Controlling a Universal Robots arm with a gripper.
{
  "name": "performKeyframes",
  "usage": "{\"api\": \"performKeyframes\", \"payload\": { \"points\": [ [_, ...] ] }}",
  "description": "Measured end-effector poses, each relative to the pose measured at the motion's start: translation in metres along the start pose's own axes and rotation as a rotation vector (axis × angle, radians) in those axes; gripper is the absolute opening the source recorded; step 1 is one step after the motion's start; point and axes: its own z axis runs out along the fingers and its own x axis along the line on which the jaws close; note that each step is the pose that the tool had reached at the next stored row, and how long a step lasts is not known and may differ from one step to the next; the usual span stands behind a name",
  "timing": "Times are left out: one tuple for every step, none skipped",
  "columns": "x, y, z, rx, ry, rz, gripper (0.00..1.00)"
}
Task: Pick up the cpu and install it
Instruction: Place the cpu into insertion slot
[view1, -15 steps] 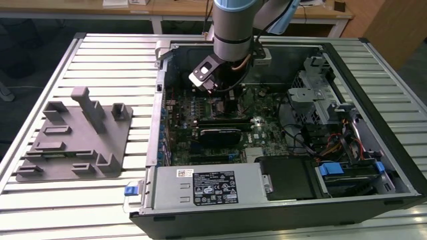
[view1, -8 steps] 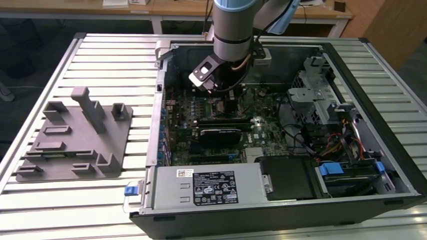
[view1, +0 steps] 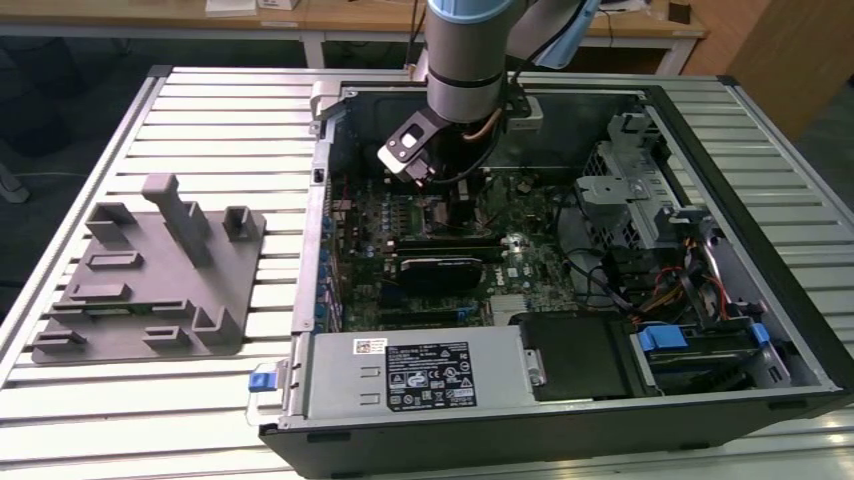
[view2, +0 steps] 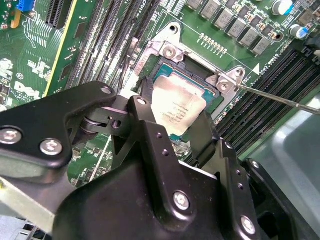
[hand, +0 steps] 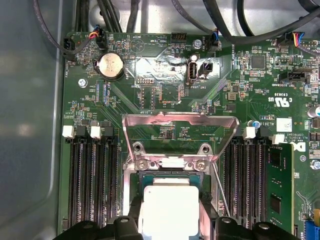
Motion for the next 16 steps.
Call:
{"api": "performKeyframes", "payload": {
  "points": [
    [0.0000,0.0000,0.0000,0.0000,-0.0001,0.003,0.53],
    [0.0000,0.0000,0.0000,0.0001,-0.0003,0.007,0.53],
    [0.0000,0.0000,0.0001,0.0001,-0.0004,0.010,0.53],
    [0.0000,0.0000,0.0001,0.0001,-0.0004,0.011,0.53],
    [0.0000,0.0000,0.0001,0.0001,-0.0005,0.011,0.53],
    [0.0000,0.0000,0.0001,0.0001,-0.0004,0.012,0.53],
    [0.0000,0.0000,0.0001,0.0001,-0.0004,0.012,0.53],
    [0.0000,0.0000,0.0001,0.0001,-0.0004,0.012,0.53],
    [0.0000,0.0000,0.0001,0.0001,-0.0004,0.012,0.53],
    [0.0000,0.0000,0.0002,0.0001,-0.0004,0.012,0.53],
    [0.0000,0.0000,0.0003,0.0001,-0.0005,0.012,0.53],
    [0.0000,0.0000,0.0003,0.0002,-0.0005,0.012,0.53],
    [0.0000,0.0000,0.0003,0.0002,-0.0005,0.012,0.53],
    [0.0000,0.0000,0.0004,0.0002,-0.0005,0.012,0.53],
    [0.0000,0.0000,0.0004,0.0001,-0.0005,0.012,0.53],
    [0.0000,0.0000,0.0005,0.0001,-0.0005,0.012,0.53]
  ]
}}
